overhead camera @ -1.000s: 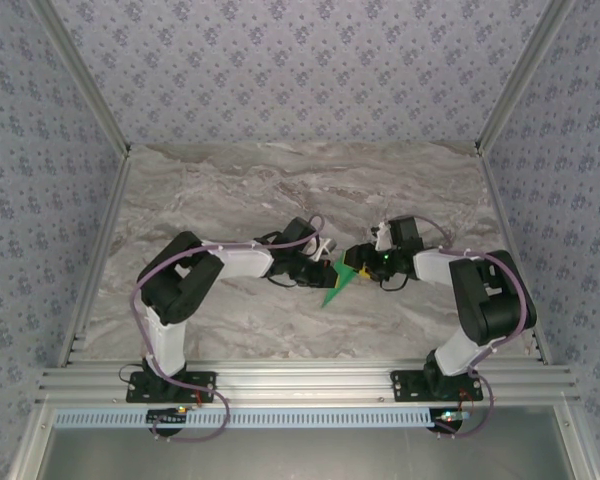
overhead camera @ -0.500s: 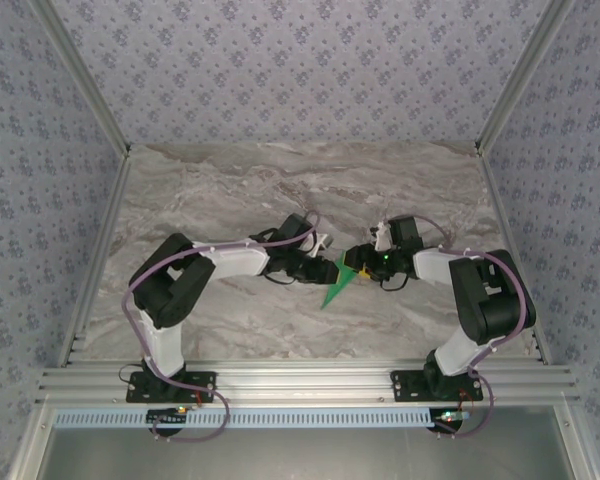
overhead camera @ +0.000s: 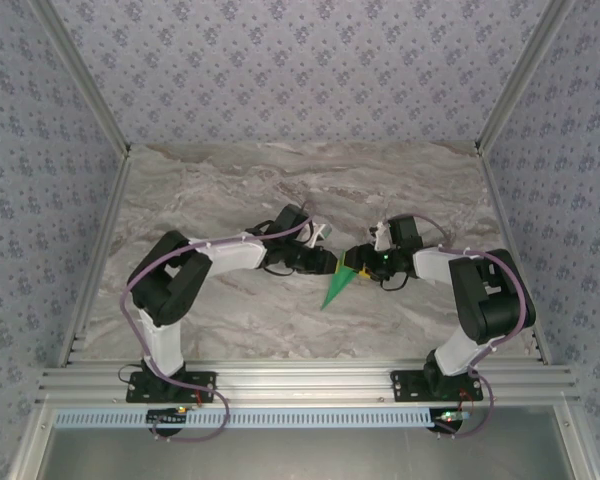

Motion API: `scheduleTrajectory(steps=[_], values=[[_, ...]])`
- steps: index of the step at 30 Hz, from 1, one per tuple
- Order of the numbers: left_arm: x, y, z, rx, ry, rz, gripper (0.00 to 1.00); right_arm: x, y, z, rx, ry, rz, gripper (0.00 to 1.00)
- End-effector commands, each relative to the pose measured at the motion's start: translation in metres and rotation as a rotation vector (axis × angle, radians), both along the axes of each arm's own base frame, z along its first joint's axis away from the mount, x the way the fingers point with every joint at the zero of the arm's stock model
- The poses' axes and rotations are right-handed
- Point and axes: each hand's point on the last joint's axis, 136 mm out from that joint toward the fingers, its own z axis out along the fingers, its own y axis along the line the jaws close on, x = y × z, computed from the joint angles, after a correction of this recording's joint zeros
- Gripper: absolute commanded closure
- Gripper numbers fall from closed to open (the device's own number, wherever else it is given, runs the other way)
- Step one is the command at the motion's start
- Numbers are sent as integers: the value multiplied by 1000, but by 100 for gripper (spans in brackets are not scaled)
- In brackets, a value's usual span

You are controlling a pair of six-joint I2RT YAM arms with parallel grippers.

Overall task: Fold a paper plane with a square sheet of paper (fold left side to right side)
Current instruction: Fold the wing for the fifth time at the center of the table.

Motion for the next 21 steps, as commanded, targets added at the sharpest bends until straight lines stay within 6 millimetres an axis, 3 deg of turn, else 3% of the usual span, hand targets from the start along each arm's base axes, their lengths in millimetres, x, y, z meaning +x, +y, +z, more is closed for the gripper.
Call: scheduleTrajectory(steps=[1, 8, 13, 17, 21], values=[[7, -9, 5, -30, -13, -28, 74, -5, -3, -20, -62, 29, 18, 46], [12, -12, -2, -13, -13, -32, 85, -6, -2, -19, -59, 30, 26, 45], [13, -12, -3, -18, -18, -39, 95, 0, 0, -1, -3, -11, 21, 42], [12, -12, -5, -19, -11, -45, 97, 5, -5, 14, 30, -43, 7, 37], [11, -13, -4, -27, -11, -50, 98, 6, -6, 11, 34, -27, 1, 35]])
